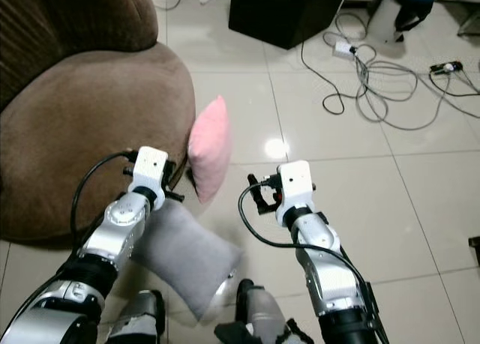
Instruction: Move the pillow to the sofa from floor
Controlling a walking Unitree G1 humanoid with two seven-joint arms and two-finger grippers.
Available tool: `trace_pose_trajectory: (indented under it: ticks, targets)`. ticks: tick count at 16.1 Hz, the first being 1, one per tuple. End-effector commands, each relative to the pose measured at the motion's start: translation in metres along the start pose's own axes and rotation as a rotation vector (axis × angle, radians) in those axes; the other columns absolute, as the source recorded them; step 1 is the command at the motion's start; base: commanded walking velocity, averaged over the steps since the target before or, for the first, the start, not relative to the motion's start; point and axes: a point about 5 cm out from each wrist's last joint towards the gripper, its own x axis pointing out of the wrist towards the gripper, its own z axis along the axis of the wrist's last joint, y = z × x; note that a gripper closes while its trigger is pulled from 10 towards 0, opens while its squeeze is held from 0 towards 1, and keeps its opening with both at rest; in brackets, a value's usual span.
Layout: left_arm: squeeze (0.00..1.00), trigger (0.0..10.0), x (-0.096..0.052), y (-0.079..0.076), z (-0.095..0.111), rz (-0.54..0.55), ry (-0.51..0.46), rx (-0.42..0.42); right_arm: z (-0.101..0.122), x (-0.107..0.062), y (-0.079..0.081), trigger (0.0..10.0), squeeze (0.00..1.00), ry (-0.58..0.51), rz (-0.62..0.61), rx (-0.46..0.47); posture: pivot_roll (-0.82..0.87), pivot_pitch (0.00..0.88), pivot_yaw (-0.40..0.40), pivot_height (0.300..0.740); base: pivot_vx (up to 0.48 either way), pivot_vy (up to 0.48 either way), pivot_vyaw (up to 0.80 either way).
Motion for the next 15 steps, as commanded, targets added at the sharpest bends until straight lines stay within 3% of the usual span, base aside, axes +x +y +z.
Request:
trace_pose_trajectory:
  ticks: [1,2,15]
  targets:
    - [0.0,10.0,-0.003,-0.0041,-0.0093,-0.004,0.026,-0.016,-0.0054,-0.0032,-0.0022,10.0,0.0,0.017,-0.007,-0.002,0.1,0.28,-0.109,0.74,-0.48,0.0,0.0]
    - [0.0,10.0,-0.0027,-0.0034,-0.0097,0.002,0.031,-0.019,-0.0055,-0.0031,-0.0016,10.0,0.0,0.016,-0.004,-0.001,0.1,0.281,-0.108,0.74,-0.48,0.0,0.0]
    - [0.0,10.0,0.0011,-0.0032,-0.005,-0.003,0.024,0.033,-0.0097,-0.0081,0.003,10.0,0.0,0.015,-0.005,0.008,0.09,0.269,-0.078,0.74,0.0,0.0,0.0]
